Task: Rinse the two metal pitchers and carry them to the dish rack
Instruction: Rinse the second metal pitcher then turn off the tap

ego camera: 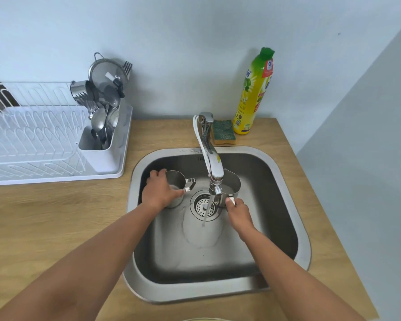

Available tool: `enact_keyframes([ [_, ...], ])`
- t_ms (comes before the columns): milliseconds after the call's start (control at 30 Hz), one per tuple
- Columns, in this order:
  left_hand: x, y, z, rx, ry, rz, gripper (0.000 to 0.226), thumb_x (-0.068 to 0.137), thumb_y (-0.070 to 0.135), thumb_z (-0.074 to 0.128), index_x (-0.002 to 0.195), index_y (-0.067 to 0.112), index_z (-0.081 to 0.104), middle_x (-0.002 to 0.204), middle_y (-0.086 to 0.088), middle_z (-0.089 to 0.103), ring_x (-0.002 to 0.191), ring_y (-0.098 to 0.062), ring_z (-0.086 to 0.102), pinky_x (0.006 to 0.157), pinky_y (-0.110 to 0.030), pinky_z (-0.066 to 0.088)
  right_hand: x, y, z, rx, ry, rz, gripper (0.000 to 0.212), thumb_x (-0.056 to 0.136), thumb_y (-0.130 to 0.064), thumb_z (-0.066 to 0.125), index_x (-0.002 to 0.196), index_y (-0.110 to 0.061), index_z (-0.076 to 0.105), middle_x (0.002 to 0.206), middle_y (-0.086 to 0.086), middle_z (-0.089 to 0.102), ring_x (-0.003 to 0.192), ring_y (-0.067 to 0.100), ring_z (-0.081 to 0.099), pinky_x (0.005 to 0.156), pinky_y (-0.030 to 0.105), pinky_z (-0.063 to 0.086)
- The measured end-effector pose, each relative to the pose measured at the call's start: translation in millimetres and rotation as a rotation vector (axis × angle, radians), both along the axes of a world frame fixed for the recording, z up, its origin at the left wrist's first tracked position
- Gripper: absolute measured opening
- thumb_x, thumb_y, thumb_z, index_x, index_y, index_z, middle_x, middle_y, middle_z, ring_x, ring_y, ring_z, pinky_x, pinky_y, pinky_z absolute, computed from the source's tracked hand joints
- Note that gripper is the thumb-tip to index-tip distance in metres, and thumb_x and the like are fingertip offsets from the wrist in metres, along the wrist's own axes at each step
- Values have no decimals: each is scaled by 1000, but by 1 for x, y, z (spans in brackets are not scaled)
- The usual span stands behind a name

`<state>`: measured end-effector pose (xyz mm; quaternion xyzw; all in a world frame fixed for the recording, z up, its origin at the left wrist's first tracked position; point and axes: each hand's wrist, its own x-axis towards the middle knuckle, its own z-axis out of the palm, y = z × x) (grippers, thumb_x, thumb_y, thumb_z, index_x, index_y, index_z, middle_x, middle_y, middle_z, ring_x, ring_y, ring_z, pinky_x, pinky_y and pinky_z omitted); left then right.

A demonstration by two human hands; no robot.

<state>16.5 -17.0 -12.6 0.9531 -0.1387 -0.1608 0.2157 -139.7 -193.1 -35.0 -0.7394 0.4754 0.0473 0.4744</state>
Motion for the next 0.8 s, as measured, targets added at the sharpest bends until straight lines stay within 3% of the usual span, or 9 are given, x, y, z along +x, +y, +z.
enact_keyframes([
  [200, 0, 1, -3, -20, 75, 8, 112, 64, 62, 78, 152, 21, 23, 150, -16, 31, 129, -34, 48, 99, -44, 48, 2, -2, -14, 45, -111, -68, 32, 98, -36, 43, 94, -9, 61, 95, 11, 64, 98, 37, 62, 87, 51, 53],
  [333, -6, 2, 2, -12, 54, -1, 115, 66, 62, 77, 155, 21, 16, 155, -16, 24, 140, -35, 32, 104, -47, 42, -5, -6, -14, 133, -156, -123, 24, 97, -31, 48, 84, -16, 61, 84, 6, 63, 84, 28, 60, 89, 55, 54],
  [500, -28, -5, 17, -80, -282, -62, 76, 83, 55, 64, 147, 25, 36, 152, -6, 34, 140, -27, 33, 113, -45, 32, -17, -6, 11, 216, -204, -134, 17, 91, -13, 52, 76, -17, 61, 79, 4, 55, 74, 22, 49, 69, 37, 49],
  [567, -44, -8, 19, -171, -307, -86, 58, 86, 44, 65, 139, 29, 47, 143, 1, 45, 132, -20, 41, 110, -41, 33, -25, -4, 17, 218, -217, -116, 18, 89, -11, 54, 74, -16, 62, 80, 3, 57, 73, 20, 50, 68, 35, 47],
  [667, -66, -11, 16, -348, -55, -101, 47, 87, 26, 65, 133, 30, 54, 135, 4, 51, 122, -16, 50, 105, -36, 43, -37, 0, 23, 190, -239, -58, 24, 88, -10, 57, 67, -18, 65, 77, 0, 61, 74, 18, 53, 71, 33, 45],
  [733, -75, -13, 9, -378, 142, -109, 59, 84, 14, 62, 139, 29, 48, 141, 1, 47, 123, -17, 51, 106, -37, 43, -44, 3, 25, 148, -253, -11, 29, 88, -10, 56, 62, -20, 66, 73, -1, 63, 75, 20, 55, 72, 35, 45],
  [800, -81, -12, 2, -351, 285, -138, 79, 78, 5, 60, 149, 26, 34, 150, -3, 38, 134, -20, 43, 110, -38, 40, -49, 5, 28, 101, -262, 43, 35, 89, -10, 55, 58, -20, 67, 70, 0, 63, 74, 21, 56, 72, 38, 48],
])
